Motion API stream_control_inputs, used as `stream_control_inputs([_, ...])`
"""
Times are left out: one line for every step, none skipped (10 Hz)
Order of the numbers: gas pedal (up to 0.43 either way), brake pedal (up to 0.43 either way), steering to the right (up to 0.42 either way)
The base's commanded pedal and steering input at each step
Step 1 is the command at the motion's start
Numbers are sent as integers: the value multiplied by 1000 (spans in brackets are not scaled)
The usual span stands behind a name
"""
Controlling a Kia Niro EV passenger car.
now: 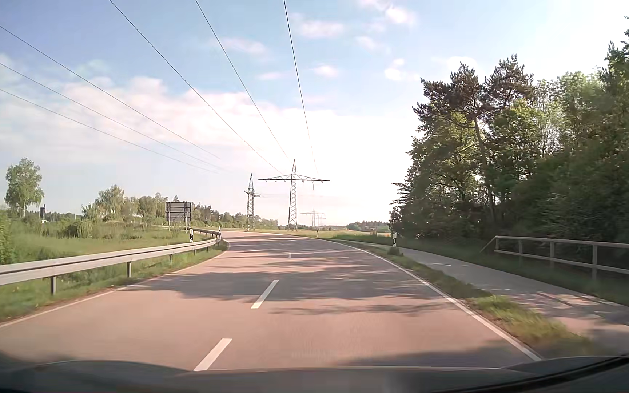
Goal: Follow the waypoints while adhering to traffic rules and regulations
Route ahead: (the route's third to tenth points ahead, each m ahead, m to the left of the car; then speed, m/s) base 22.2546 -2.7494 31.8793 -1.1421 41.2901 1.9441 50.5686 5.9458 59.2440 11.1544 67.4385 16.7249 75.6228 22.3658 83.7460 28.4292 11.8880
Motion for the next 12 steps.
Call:
stream_control_inputs([157, 0, -15])
stream_control_inputs([157, 0, -16])
stream_control_inputs([157, 0, -16])
stream_control_inputs([157, 0, -16])
stream_control_inputs([157, 0, -18])
stream_control_inputs([157, 0, -20])
stream_control_inputs([157, 0, -21])
stream_control_inputs([157, 0, -22])
stream_control_inputs([157, 0, -24])
stream_control_inputs([157, 0, -25])
stream_control_inputs([157, 0, -26])
stream_control_inputs([157, 0, -27])
